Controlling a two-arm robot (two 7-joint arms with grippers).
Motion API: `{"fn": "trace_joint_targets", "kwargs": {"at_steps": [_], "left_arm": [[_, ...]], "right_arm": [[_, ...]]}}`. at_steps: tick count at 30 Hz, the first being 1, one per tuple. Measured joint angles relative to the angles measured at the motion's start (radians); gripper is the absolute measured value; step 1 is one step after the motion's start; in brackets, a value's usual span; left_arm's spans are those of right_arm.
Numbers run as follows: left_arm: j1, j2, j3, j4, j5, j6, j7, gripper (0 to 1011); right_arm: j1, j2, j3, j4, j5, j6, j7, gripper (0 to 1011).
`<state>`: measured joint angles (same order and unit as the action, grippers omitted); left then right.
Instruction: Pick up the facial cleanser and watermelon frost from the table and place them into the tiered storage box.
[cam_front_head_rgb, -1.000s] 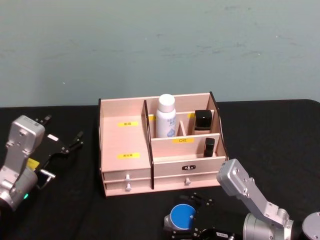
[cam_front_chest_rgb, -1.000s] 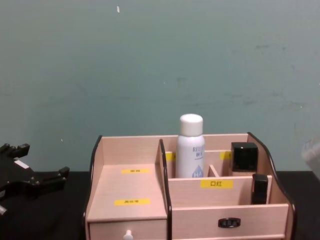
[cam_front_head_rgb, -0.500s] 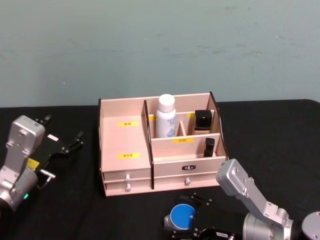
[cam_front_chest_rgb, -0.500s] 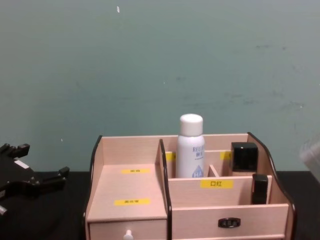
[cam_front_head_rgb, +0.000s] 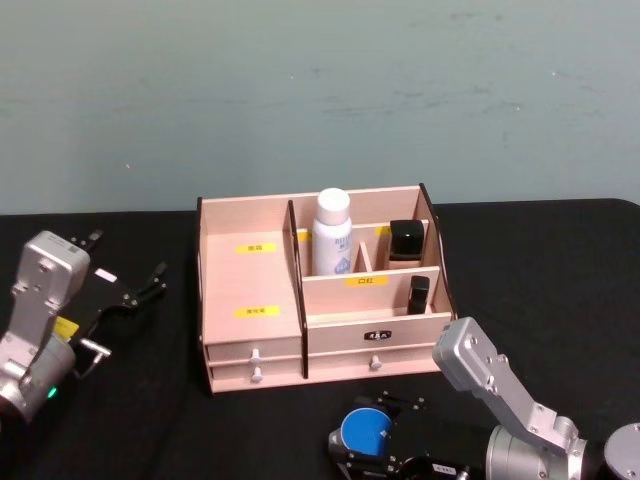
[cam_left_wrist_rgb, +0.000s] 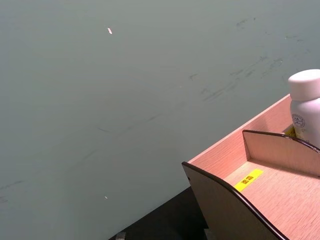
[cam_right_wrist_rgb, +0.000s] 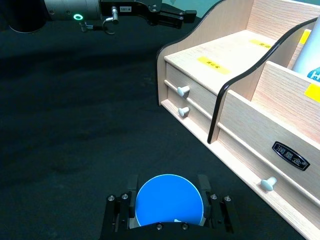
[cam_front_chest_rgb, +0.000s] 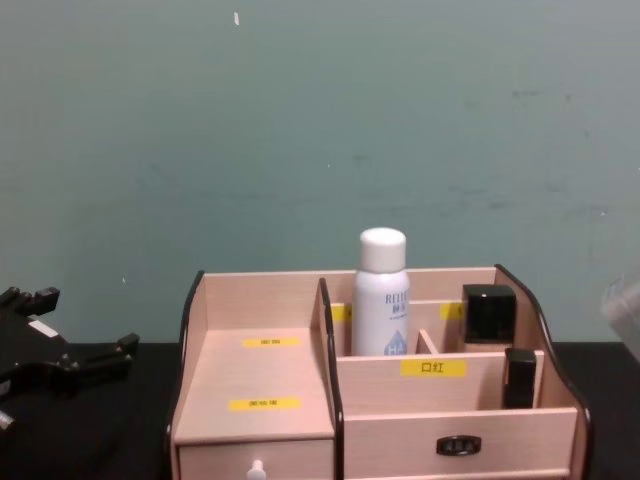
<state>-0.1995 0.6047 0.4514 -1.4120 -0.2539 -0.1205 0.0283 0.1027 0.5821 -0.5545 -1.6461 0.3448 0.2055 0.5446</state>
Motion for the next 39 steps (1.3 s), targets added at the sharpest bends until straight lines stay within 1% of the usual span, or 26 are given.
{"fn": "trace_joint_targets", "kwargs": {"at_steps": [21,27,33,39], "left_arm": [[0.0,0.0,0.0,0.0,0.0,0.0,0.0,1010],[0.0,0.0,0.0,0.0,0.0,0.0,0.0,1010],[0.0,0.0,0.0,0.0,0.0,0.0,0.0,1010],[0.0,0.0,0.0,0.0,0.0,0.0,0.0,1010]], "right_arm": [[0.0,0.0,0.0,0.0,0.001,-0.001,0.0,718],[-0.001,-0.011,0.007,0.004,0.006,-0.014,-0.007,718],[0.014,-0.015,0.008,-0.013,0.007,-0.01,-0.008,718],[0.048,-0.019,0.007,-0.047,0.006,0.016,-0.008,718]]}}
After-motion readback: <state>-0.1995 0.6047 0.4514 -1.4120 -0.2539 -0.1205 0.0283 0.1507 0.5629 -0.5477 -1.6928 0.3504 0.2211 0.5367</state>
